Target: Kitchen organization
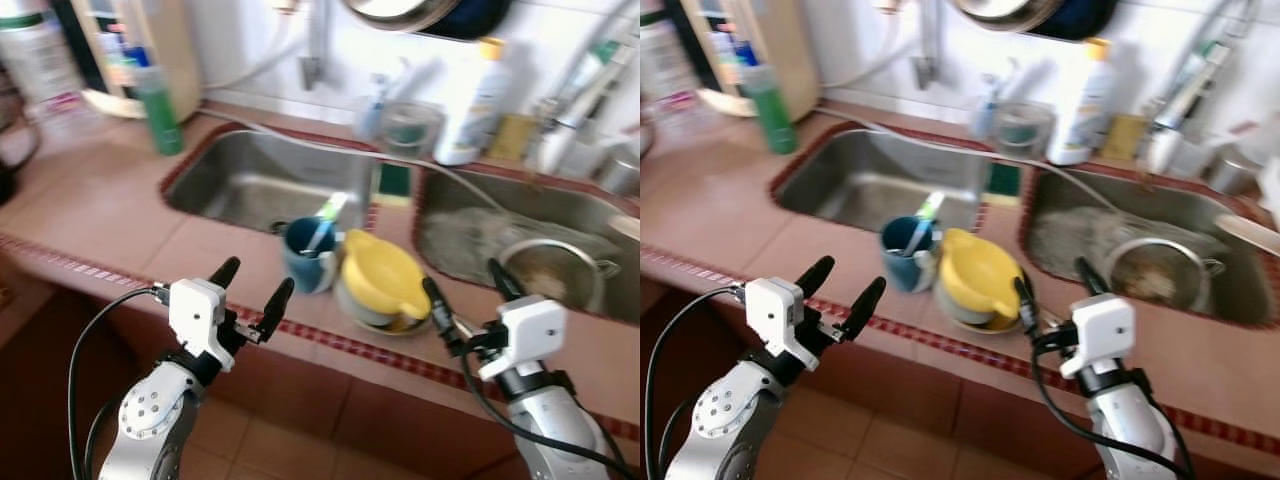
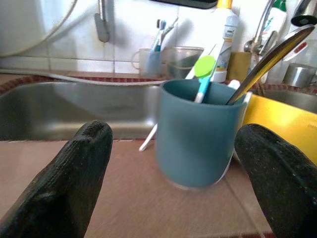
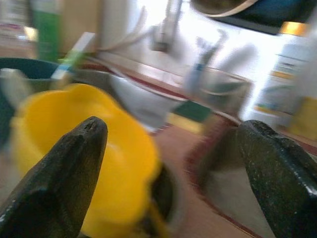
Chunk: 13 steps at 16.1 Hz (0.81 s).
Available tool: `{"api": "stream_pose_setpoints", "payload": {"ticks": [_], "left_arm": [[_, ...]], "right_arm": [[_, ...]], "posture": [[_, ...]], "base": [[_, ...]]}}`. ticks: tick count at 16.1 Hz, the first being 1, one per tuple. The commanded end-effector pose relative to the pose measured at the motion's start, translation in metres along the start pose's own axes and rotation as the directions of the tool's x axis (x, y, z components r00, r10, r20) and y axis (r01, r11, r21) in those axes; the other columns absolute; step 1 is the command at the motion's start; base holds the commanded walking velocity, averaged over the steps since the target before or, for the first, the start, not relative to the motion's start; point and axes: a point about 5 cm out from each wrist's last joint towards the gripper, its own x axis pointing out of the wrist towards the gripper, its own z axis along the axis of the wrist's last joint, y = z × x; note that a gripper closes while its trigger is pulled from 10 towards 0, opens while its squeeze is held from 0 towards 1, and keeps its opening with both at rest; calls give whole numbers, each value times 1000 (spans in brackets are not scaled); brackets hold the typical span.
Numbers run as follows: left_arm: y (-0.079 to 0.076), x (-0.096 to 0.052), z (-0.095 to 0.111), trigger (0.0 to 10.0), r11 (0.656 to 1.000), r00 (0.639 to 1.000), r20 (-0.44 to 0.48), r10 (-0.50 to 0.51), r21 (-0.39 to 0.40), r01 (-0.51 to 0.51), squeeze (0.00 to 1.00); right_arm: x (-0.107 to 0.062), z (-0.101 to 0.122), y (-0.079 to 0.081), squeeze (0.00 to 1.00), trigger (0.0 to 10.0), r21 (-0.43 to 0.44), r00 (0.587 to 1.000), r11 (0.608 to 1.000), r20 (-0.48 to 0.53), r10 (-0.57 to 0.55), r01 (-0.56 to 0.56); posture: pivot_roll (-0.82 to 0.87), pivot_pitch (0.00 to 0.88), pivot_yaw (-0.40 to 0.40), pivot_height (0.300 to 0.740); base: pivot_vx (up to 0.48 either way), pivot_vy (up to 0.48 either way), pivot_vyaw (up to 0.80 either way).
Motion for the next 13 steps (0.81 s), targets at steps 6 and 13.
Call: {"api": "stream_pose_setpoints", "payload": {"ticks": [6,13], "left_arm": [[-31,28,8,10000,974,978,25,-207,96,204,0],[-45,56,13,10000,962,967,47,-249,125,242,0]], "right_arm": [[5,5,3,0,10000,-20,989,989,-10,149,-149],[10,13,4,0,10000,21,979,979,8,203,-204]], "posture": [[-234,115,6,740],[-240,116,12,740]], "base": [[0,0,0],[0,0,0]]}}
